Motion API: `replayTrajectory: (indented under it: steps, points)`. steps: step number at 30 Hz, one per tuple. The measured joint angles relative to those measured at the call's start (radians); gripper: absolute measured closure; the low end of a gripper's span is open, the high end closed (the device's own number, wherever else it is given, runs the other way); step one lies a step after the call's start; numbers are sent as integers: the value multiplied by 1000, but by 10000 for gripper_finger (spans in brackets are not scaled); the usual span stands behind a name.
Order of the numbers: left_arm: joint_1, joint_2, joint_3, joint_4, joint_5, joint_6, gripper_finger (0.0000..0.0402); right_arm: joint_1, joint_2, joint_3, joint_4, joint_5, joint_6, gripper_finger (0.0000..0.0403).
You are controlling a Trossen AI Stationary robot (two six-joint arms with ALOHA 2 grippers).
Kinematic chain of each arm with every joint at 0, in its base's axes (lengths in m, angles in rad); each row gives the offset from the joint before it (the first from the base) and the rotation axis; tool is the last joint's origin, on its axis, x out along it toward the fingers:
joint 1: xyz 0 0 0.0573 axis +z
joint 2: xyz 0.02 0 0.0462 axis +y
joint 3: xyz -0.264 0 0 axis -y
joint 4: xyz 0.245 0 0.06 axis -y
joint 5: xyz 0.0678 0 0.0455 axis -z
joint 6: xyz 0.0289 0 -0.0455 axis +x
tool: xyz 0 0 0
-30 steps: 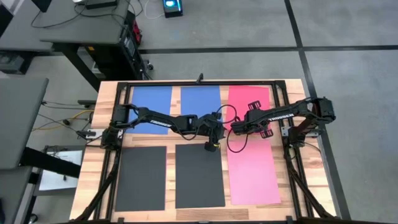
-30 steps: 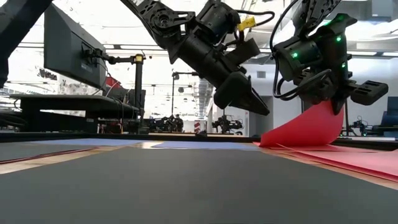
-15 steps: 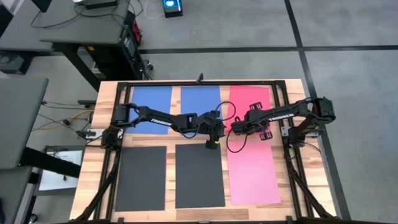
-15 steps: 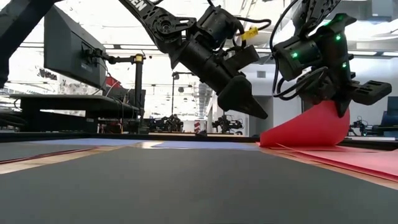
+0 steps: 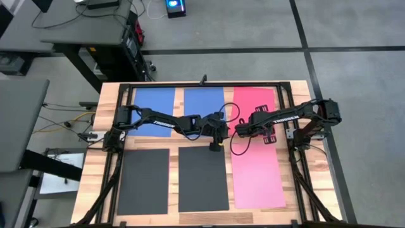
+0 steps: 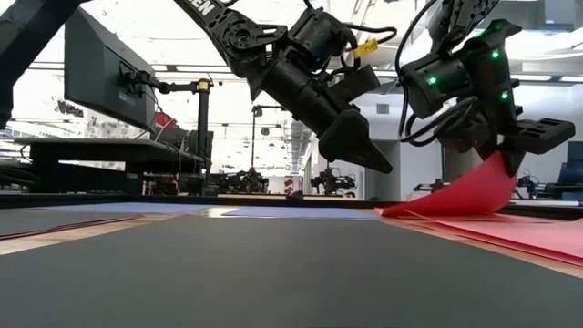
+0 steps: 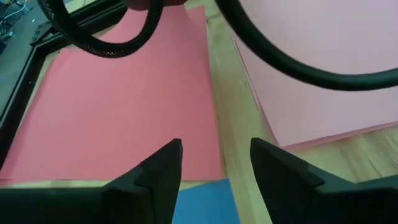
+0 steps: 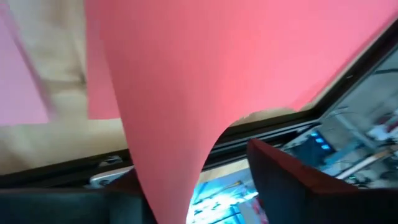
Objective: Organize paper
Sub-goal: Stack the red paper on top of the red paper
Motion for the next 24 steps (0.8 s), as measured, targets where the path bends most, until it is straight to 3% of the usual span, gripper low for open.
replayTrajectory:
  steps: [7,24]
  points:
    - [0,0,0,-6,0,0,228,34,-13,0,-21,-64,64,158]
    - [0,0,0,-6,-1,0,228,155,-276,18,-3,-151,269,152]
